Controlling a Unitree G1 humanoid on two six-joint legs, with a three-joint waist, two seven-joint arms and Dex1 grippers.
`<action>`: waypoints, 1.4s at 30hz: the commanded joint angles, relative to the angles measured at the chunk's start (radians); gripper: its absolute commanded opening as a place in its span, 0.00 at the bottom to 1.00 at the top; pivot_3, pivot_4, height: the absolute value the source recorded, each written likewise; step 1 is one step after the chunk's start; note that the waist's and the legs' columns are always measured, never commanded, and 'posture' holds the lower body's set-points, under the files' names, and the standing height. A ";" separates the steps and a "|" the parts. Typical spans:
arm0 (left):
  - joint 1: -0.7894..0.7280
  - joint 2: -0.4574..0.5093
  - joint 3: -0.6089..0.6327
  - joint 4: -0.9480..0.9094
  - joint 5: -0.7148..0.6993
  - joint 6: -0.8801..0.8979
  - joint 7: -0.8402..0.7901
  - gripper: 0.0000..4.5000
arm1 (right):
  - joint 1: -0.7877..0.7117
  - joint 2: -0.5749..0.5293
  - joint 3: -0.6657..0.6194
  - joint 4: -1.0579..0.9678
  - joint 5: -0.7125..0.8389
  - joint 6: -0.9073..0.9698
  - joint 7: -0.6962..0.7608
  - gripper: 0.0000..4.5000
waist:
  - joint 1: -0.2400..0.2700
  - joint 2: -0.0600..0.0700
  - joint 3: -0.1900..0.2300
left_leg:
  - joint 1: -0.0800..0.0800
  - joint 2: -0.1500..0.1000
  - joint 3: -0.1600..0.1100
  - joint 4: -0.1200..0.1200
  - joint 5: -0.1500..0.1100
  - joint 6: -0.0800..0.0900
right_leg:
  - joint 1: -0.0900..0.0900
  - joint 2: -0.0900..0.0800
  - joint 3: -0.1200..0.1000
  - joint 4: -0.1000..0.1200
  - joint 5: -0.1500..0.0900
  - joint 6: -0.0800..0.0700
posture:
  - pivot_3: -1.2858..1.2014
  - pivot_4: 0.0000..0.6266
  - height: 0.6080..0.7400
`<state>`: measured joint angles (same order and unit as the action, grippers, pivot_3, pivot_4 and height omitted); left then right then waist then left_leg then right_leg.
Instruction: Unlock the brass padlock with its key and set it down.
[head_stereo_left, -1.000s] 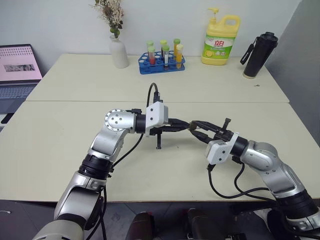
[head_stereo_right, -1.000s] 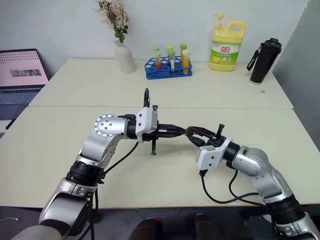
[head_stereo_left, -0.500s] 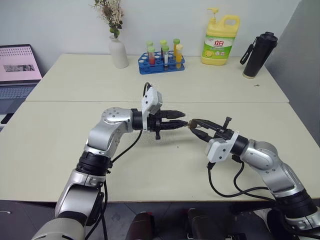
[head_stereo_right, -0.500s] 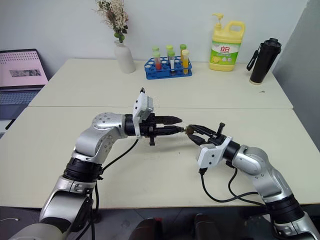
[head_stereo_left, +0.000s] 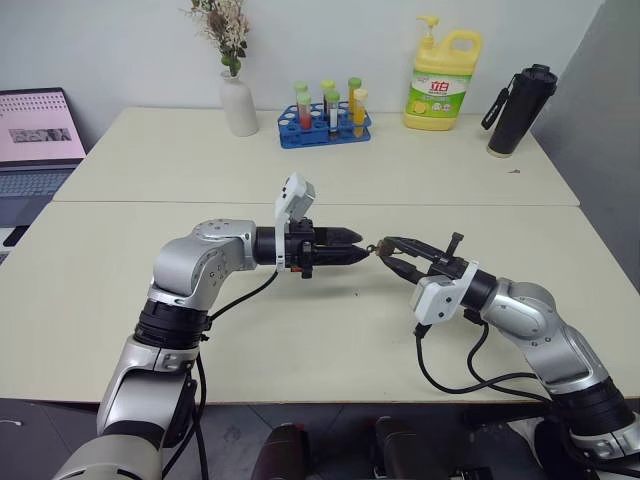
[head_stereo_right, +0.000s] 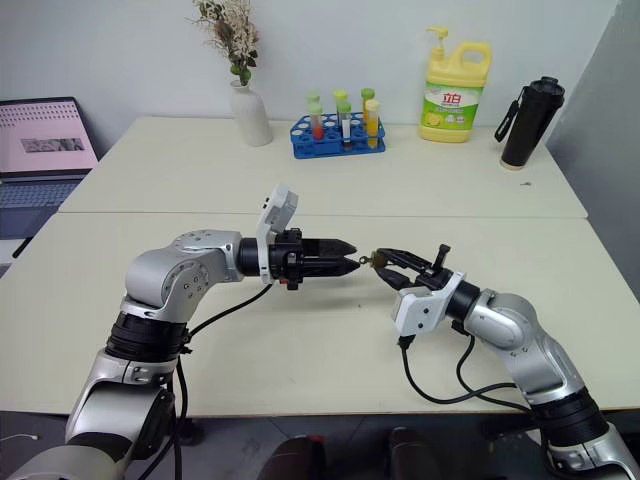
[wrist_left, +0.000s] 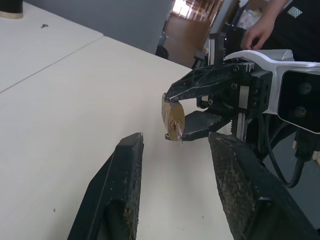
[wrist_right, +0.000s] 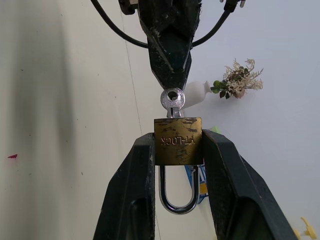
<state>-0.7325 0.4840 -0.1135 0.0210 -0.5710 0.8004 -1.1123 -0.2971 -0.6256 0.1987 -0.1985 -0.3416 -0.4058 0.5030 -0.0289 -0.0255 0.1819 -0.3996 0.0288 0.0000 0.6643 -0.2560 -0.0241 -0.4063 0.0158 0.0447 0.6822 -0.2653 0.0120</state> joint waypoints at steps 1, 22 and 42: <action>-0.013 0.000 0.002 -0.033 -0.001 -0.018 0.003 0.49 | -0.020 0.001 -0.021 -0.023 0.008 -0.011 -0.003 0.21 | 0.000 0.000 0.000 | 0.000 0.000 0.000 0.000 0.000 0.000 | 0.000 0.000 0.000 0.000 0.000 0.000 | 0.52 0.24 1.00; -0.026 -0.027 -0.025 -0.011 0.024 -0.066 -0.007 0.00 | -0.009 0.008 -0.022 -0.038 0.020 0.000 0.010 0.21 | 0.000 0.000 0.000 | 0.000 0.000 0.000 0.000 0.000 0.000 | 0.000 0.000 0.000 0.000 0.000 0.000 | 0.52 0.24 1.00; 0.067 -0.006 -0.087 -0.045 0.199 -0.533 -0.127 0.00 | -0.007 0.015 -0.026 -0.037 0.026 0.004 0.012 0.21 | 0.001 0.000 0.000 | 0.000 0.000 0.001 0.000 0.000 0.000 | 0.000 0.000 0.001 0.000 0.001 -0.001 | 0.52 0.24 1.00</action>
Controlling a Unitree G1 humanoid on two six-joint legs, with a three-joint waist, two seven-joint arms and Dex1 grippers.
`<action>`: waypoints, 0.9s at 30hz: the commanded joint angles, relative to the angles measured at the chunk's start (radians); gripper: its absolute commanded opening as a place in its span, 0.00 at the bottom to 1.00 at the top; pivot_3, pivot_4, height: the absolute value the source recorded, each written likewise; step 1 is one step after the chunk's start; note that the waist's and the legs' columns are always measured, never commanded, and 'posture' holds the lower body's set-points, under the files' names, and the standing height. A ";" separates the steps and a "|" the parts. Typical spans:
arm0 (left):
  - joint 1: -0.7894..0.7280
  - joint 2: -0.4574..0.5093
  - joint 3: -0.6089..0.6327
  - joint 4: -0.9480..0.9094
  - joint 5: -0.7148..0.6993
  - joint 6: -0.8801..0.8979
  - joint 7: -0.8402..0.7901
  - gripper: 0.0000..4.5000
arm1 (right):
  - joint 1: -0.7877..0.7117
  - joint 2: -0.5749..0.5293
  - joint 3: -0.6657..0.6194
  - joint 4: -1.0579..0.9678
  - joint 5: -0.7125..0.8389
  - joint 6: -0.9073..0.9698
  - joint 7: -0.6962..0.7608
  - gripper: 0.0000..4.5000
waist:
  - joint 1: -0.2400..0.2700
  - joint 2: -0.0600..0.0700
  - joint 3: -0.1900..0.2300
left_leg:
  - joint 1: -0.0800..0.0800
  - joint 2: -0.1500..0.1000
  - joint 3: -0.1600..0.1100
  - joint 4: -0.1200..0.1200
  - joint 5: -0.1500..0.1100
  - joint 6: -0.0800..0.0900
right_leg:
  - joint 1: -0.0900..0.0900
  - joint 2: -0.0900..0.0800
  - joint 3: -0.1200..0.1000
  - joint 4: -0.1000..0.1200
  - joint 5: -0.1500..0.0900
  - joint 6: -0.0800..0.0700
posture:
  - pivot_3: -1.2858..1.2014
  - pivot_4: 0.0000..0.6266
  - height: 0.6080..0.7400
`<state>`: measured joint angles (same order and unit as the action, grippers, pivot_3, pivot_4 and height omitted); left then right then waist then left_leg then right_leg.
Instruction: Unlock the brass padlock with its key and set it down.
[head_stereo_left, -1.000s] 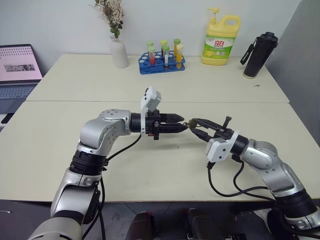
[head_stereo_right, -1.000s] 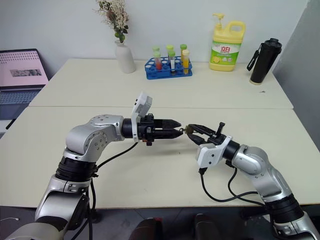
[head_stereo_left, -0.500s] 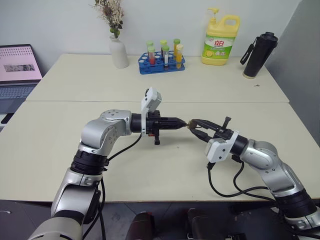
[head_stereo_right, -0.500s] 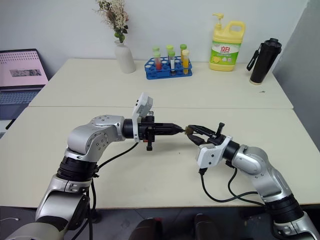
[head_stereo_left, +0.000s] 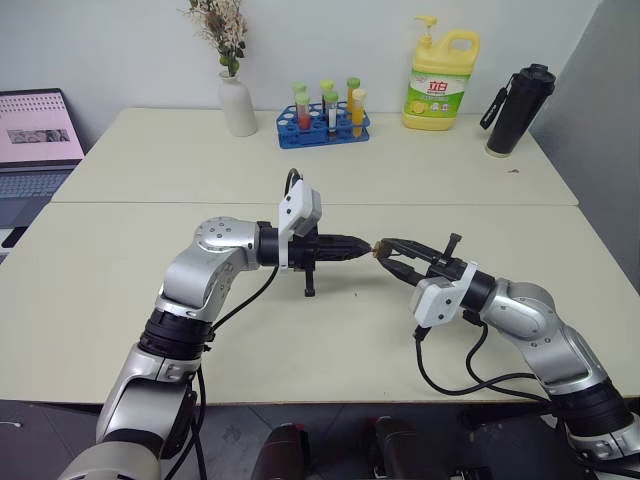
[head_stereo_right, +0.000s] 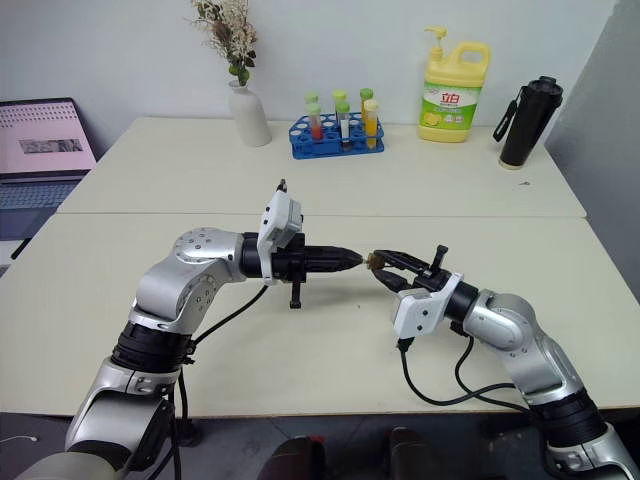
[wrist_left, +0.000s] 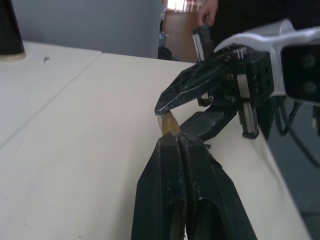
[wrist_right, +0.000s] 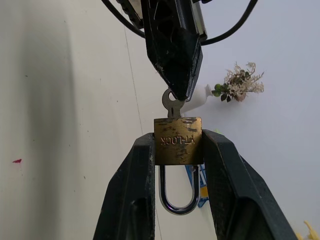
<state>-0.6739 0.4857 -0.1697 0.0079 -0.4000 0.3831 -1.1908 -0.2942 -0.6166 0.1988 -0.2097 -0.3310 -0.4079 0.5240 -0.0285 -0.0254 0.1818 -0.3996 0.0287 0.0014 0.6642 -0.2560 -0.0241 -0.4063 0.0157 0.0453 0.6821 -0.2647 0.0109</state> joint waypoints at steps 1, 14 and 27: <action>0.011 -0.010 -0.033 -0.023 0.042 -0.148 -0.048 0.00 | -0.010 0.007 -0.027 -0.026 0.015 0.005 -0.010 0.21 | 0.000 0.000 0.000 | 0.000 0.000 0.000 0.000 0.000 0.000 | 0.000 0.000 0.000 0.000 0.000 0.000 | 0.52 0.24 1.00; 0.005 -0.034 -0.045 0.085 0.147 -0.436 -0.050 0.00 | -0.011 0.008 -0.033 -0.025 0.015 0.001 -0.011 0.21 | 0.000 0.000 0.000 | 0.000 0.000 0.001 0.000 0.000 0.000 | 0.000 0.000 -0.001 0.000 0.000 0.000 | 0.52 0.24 1.00; -0.026 -0.061 -0.041 0.181 0.209 -0.663 -0.045 0.00 | -0.014 0.010 -0.034 -0.025 0.015 0.001 -0.014 0.21 | 0.001 0.000 0.000 | 0.000 0.000 0.001 0.000 0.000 0.000 | 0.000 0.000 -0.001 0.000 0.000 0.000 | 0.52 0.24 1.00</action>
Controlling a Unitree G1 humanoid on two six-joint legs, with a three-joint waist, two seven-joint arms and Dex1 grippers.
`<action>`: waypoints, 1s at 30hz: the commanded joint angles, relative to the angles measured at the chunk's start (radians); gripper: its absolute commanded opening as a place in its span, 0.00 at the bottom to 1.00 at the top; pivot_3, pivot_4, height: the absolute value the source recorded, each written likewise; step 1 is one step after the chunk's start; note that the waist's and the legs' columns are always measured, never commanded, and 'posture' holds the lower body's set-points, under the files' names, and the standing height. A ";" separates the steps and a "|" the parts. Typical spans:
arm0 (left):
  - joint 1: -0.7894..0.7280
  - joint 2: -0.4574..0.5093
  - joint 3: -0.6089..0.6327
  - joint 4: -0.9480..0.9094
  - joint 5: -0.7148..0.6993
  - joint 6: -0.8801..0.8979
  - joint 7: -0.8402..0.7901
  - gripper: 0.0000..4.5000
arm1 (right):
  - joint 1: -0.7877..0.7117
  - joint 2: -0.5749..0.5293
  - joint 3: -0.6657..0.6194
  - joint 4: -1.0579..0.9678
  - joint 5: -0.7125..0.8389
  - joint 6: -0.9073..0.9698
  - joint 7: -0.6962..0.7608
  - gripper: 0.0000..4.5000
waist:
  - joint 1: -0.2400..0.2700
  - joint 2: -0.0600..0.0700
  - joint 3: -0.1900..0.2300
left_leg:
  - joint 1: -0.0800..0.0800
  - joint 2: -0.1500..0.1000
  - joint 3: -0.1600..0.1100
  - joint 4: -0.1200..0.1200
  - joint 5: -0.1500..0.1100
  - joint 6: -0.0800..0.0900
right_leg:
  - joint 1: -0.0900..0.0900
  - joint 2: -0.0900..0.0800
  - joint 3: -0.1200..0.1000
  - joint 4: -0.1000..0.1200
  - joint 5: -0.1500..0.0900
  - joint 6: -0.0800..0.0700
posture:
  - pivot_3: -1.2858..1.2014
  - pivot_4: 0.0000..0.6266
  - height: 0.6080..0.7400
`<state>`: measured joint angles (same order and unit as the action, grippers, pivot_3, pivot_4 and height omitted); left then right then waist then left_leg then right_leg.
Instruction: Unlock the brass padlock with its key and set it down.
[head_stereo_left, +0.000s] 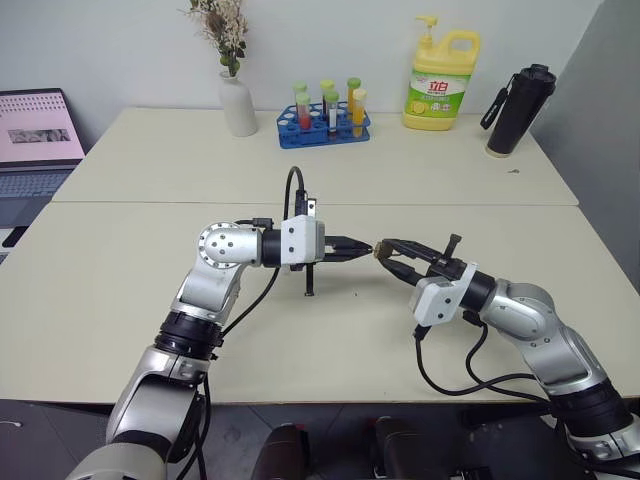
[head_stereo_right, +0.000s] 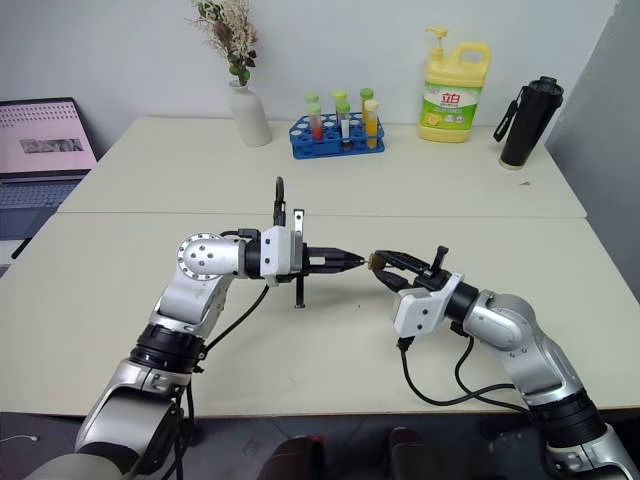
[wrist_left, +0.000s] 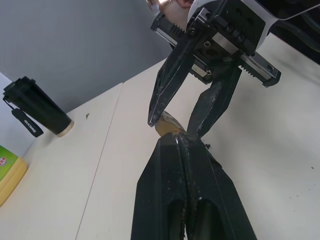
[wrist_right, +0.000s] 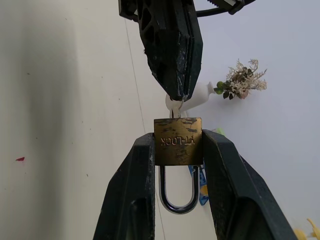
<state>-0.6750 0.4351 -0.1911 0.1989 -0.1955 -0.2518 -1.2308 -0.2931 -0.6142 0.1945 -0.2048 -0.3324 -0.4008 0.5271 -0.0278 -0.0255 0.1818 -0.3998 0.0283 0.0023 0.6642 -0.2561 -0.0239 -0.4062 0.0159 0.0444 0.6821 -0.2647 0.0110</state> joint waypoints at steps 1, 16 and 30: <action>-0.028 -0.013 -0.018 -0.007 0.006 -0.034 -0.003 0.00 | -0.016 0.007 -0.029 -0.030 0.016 -0.007 -0.017 0.21 | 0.000 0.000 0.000 | 0.000 0.000 0.000 0.000 0.000 0.000 | 0.000 0.000 0.000 0.000 0.000 0.000 | 0.52 0.24 1.00; -0.035 -0.010 0.016 -0.068 -0.063 0.318 0.062 0.35 | -0.013 0.009 -0.034 -0.030 0.016 -0.011 -0.014 0.21 | -0.001 0.000 0.000 | 0.000 0.000 -0.001 0.000 0.000 0.000 | 0.000 0.000 0.000 0.000 0.000 0.001 | 0.52 0.24 1.00; -0.054 -0.002 0.109 -0.243 -0.350 1.052 0.186 0.99 | -0.021 0.012 -0.025 -0.027 0.011 -0.016 -0.011 0.21 | -0.001 0.000 0.000 | 0.000 0.001 -0.003 0.000 0.000 0.000 | 0.000 0.000 0.000 0.000 -0.001 0.001 | 0.52 0.24 1.00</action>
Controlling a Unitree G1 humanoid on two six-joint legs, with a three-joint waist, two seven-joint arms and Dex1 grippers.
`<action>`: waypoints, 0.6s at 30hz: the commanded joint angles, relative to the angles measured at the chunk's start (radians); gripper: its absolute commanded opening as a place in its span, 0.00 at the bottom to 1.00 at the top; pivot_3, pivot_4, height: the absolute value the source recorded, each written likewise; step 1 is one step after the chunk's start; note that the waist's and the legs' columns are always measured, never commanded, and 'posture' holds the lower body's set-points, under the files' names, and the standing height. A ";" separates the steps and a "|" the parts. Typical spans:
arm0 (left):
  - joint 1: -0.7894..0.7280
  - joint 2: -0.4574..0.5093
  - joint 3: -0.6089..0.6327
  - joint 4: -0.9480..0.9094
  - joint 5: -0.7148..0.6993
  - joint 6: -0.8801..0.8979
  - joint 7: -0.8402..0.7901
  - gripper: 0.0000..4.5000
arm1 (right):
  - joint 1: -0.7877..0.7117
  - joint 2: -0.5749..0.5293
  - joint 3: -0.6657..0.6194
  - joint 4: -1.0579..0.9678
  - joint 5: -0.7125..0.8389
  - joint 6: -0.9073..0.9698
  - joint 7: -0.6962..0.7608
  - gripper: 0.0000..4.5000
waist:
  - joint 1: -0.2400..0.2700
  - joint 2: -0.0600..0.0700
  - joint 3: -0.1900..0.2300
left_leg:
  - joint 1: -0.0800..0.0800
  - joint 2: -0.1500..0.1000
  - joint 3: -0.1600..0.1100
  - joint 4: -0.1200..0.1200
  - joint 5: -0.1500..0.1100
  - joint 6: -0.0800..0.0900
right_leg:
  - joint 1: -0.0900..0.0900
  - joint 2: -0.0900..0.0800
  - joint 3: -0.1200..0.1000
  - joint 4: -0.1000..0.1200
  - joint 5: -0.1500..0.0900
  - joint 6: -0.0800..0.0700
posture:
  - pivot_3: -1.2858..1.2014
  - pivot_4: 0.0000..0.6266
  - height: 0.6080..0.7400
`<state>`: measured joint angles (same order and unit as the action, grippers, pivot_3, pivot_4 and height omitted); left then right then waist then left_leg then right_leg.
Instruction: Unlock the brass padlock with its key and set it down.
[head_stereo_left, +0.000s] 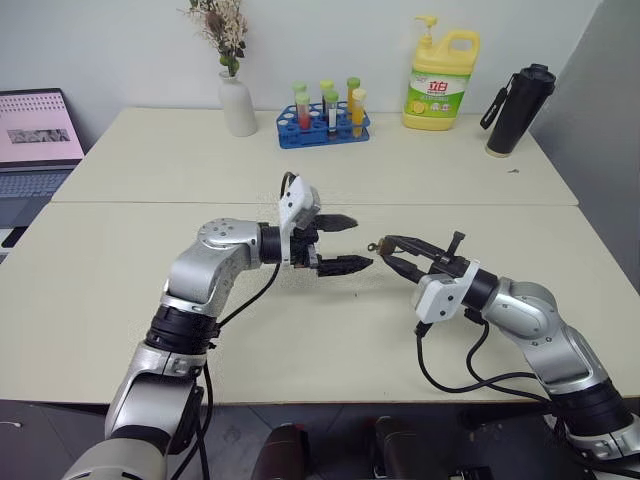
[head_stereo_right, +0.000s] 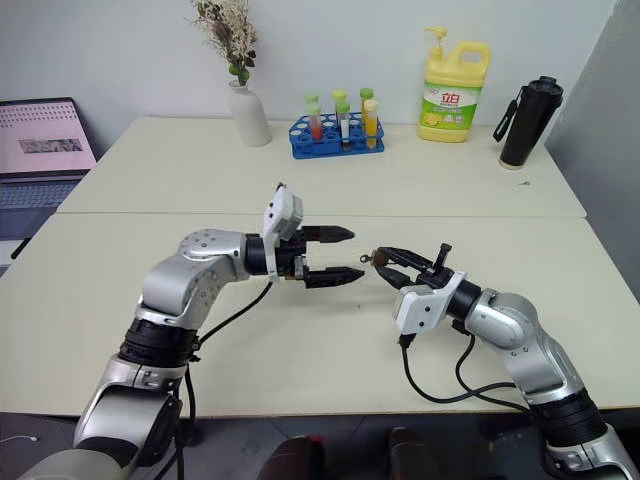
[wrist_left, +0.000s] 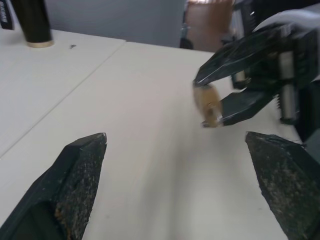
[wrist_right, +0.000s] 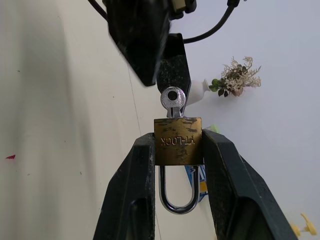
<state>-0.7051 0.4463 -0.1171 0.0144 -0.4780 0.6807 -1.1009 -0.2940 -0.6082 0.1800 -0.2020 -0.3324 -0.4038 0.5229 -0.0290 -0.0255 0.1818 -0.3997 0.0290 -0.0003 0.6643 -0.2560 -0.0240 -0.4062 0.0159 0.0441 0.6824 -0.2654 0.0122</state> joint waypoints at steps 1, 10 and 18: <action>-0.027 -0.020 0.036 -0.059 -0.064 0.126 0.077 0.99 | -0.021 0.006 -0.009 -0.028 0.010 -0.014 -0.006 0.21 | 0.000 0.000 0.000 | 0.000 0.000 0.000 0.000 0.000 0.000 | 0.000 0.000 0.000 0.000 0.000 0.000 | 0.52 0.24 1.00; -0.037 -0.072 -0.003 -0.060 -0.017 0.109 0.174 0.99 | -0.022 0.009 -0.008 -0.037 0.010 -0.010 -0.003 0.21 | 0.001 0.000 0.000 | 0.000 0.000 0.000 0.000 0.000 0.000 | 0.000 0.000 0.001 0.000 0.000 -0.001 | 0.52 0.24 1.00; -0.046 -0.095 -0.019 -0.056 -0.019 0.105 0.181 0.86 | -0.015 0.011 -0.007 -0.048 0.010 -0.003 0.000 0.21 | 0.000 0.000 0.000 | 0.000 0.000 0.000 0.000 0.000 0.000 | 0.000 0.000 0.001 0.000 0.000 -0.001 | 0.52 0.24 1.00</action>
<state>-0.7272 0.3560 -0.1331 -0.0239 -0.4910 0.7987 -0.9223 -0.3015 -0.5999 0.1830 -0.2033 -0.3324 -0.4038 0.5241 -0.0285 -0.0255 0.1818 -0.3994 0.0287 -0.0002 0.6645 -0.2559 -0.0242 -0.4060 0.0157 0.0451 0.6826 -0.2649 0.0113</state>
